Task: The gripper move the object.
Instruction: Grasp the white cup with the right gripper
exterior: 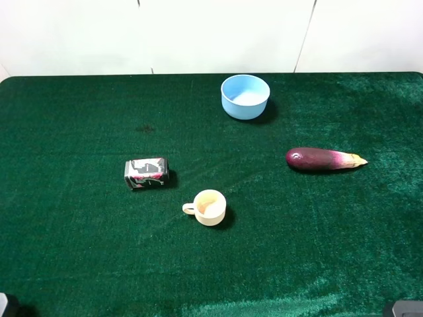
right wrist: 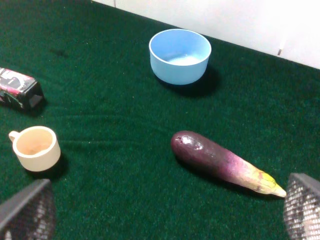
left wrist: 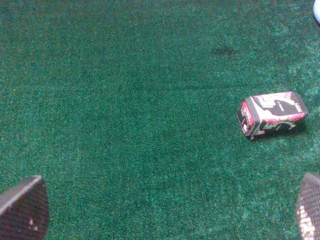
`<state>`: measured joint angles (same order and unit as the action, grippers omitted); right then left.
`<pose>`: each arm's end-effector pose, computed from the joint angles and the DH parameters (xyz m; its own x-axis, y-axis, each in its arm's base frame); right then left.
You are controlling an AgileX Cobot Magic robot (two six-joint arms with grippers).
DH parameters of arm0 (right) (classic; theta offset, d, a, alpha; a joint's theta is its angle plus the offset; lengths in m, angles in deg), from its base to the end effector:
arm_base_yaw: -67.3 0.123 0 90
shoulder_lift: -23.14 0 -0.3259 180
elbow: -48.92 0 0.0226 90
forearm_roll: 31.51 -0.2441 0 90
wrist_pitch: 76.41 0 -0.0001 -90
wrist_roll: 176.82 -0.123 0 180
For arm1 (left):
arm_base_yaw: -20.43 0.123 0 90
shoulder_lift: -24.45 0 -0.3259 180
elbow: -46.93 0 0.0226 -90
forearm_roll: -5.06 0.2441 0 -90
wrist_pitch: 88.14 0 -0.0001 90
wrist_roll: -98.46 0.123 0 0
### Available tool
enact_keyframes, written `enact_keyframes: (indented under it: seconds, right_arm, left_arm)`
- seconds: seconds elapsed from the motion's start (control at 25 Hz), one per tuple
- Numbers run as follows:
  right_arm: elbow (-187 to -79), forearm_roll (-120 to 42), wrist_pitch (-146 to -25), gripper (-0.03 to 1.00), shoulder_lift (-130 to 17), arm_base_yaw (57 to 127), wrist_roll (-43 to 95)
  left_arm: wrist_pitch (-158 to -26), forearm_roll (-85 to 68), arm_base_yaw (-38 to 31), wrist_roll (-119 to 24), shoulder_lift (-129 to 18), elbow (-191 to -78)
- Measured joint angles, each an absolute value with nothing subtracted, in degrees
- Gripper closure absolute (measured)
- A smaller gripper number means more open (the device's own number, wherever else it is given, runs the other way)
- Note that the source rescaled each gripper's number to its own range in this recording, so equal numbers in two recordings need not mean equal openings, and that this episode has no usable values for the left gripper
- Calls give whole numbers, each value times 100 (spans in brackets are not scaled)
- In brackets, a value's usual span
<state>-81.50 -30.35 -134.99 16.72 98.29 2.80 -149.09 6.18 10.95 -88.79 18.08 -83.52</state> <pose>-0.0180 -0.0133 0.2634 -0.3545 -0.2175 -0.9094 -0.5027 0.8644 -0.0108 -0.0240 0.0061 0.2590 -0.4601 -0.0415 -0.8869 0.0966 0.9906 -0.0965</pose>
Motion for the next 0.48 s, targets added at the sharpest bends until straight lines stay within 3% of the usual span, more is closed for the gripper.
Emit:
enact_keyframes:
  seconds: [0.48]
  right_arm:
    - [-8150,-3035,-13499,-3,1672,9829,280]
  left_arm:
    - [-14909,618,1095,-8879,1808,-8352]
